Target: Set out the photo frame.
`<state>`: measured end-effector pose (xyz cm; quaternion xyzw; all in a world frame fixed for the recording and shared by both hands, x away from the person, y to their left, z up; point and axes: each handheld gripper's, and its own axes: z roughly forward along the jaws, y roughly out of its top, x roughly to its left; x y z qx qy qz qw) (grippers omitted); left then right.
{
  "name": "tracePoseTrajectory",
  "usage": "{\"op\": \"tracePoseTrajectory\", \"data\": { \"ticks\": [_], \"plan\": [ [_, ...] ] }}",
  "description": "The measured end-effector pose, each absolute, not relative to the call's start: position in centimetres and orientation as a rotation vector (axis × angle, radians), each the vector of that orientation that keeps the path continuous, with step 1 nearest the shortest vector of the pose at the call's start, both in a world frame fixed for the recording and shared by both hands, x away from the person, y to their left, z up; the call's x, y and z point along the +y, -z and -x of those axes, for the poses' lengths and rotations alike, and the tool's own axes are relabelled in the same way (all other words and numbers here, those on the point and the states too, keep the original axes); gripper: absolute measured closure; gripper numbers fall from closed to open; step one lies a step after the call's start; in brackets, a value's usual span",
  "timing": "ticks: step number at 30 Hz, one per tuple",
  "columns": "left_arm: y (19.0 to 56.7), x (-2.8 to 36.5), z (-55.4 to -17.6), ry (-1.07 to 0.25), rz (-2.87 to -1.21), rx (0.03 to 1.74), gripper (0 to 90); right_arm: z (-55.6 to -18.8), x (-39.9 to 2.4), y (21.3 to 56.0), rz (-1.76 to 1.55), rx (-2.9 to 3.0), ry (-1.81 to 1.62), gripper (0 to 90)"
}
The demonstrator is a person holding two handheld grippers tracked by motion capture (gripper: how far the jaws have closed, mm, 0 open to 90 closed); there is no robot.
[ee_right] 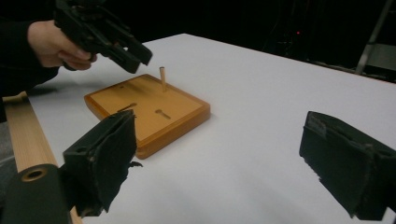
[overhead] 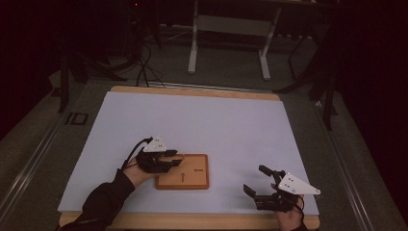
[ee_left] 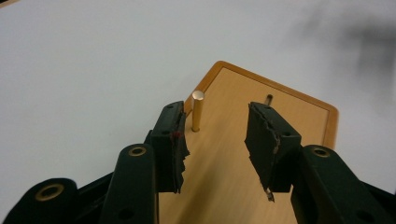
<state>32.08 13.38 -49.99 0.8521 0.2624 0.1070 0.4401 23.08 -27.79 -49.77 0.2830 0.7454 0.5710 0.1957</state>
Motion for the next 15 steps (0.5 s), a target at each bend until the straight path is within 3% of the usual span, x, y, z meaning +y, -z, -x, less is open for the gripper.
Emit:
{"op": "tracePoseTrajectory", "data": {
  "ticks": [6,15],
  "plan": [
    [50.7,12.6,-33.3,-0.266,-2.133,0.671,58.0,-22.7,-27.1,49.8,-0.772,2.086,-1.559,10.4],
    [51.4,12.0,-34.1,-0.267,-2.136,0.673,69.0,-22.7,-26.3,50.1,-0.735,2.162,-1.517,11.0]
  ]
}}
